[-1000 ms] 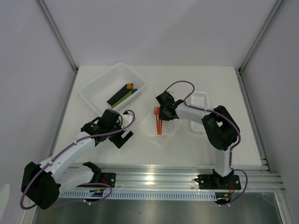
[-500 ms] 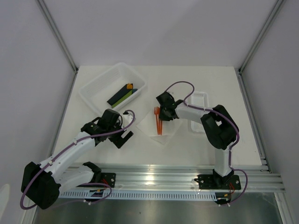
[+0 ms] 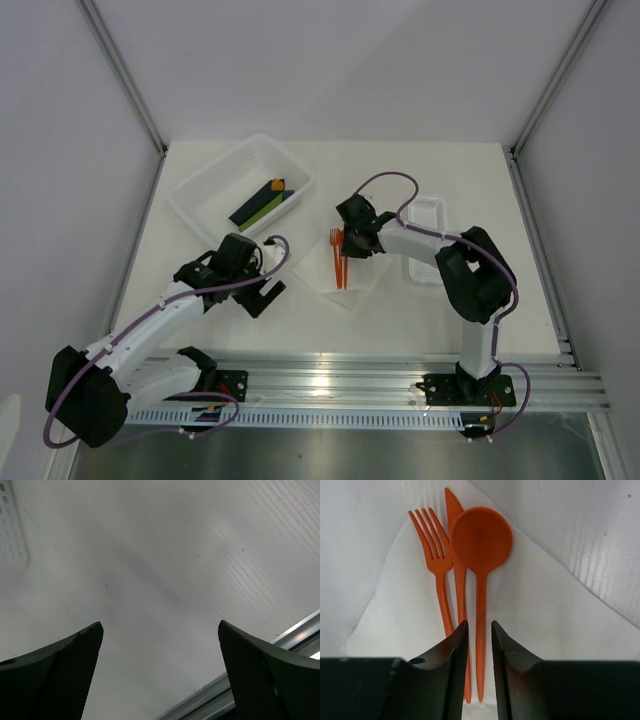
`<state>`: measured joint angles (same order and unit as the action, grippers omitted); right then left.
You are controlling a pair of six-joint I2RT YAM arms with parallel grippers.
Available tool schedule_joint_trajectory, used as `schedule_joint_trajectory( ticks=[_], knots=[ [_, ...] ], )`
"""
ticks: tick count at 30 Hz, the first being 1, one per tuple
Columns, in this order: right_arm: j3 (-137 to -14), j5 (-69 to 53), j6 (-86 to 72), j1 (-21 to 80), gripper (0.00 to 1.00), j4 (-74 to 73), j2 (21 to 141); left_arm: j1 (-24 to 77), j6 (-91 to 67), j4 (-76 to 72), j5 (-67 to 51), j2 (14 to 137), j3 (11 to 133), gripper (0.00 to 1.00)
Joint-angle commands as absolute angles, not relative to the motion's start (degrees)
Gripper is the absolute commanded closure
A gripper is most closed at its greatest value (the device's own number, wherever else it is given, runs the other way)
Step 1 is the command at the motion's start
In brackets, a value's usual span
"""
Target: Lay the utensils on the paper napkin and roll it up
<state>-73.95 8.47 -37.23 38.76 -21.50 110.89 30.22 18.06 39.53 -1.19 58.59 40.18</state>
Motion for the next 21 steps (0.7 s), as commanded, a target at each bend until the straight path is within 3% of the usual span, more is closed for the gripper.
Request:
schedule_joint_trajectory(
  ticks=[1,6,9,13,21],
  knots=[
    [-76.1,8.9,-35.9,38.8,0.70,-23.2,104.2,30.7,19.1,39.2,-0.6,59.8,43.6,0.00],
    [-72.8,8.9,-34.3,39.3,0.68,-24.7,95.8,30.7,21.6,39.0,1.1,62.7,47.7,0.00],
    [-64.3,6.4,-34.3,39.9,0.78,-21.9,89.0,30.7,21.7,38.1,-1.4,65.7,51.0,0.00],
    [-53.5,2.8,-36.7,40.2,1.00,-19.8,83.5,30.8,20.0,36.0,-3.9,71.3,55.7,0.03],
    [-42.1,1.1,-41.7,45.3,1.00,-17.7,77.2,34.1,18.6,33.5,-2.5,84.4,64.7,0.15]
  ],
)
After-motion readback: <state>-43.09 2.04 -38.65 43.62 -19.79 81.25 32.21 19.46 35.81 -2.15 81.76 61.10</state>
